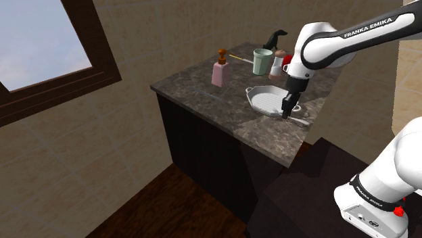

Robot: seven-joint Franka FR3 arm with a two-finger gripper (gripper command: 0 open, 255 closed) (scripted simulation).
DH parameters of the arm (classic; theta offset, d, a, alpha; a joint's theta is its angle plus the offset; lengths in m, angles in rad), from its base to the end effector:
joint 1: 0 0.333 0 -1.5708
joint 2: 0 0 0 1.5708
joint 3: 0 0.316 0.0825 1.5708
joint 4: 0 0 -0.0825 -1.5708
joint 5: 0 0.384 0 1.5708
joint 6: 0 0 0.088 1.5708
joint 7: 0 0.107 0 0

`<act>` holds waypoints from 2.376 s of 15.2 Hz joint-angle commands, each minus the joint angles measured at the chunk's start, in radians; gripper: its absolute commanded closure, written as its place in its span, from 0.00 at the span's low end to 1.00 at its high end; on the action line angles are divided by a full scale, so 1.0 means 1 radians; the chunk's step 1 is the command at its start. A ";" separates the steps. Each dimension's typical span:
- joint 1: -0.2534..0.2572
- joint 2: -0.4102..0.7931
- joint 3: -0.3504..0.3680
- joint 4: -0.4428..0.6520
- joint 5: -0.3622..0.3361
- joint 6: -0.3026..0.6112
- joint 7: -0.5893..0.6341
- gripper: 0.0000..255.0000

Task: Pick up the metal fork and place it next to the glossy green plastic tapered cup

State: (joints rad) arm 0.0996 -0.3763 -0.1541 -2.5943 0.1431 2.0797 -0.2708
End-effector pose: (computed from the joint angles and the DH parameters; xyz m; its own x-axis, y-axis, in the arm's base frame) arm 0.3894 -0.0121 0.3726 0.9820 0.1608 -0.0988 0.1383 -0.9694 -0.2029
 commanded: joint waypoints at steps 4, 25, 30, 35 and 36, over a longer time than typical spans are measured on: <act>-0.004 -0.040 0.003 0.035 -0.010 -0.074 0.015 1.00; -0.007 -0.120 0.014 0.257 -0.025 -0.371 0.068 1.00; -0.006 -0.122 0.015 0.312 -0.026 -0.428 0.077 1.00; -0.036 0.008 -0.068 0.433 -0.055 -0.434 -0.032 1.00; -0.041 0.036 -0.084 0.460 -0.058 -0.437 -0.054 1.00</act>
State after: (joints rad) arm 0.0638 -0.3670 -0.2228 -2.1566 0.0883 1.6421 -0.3028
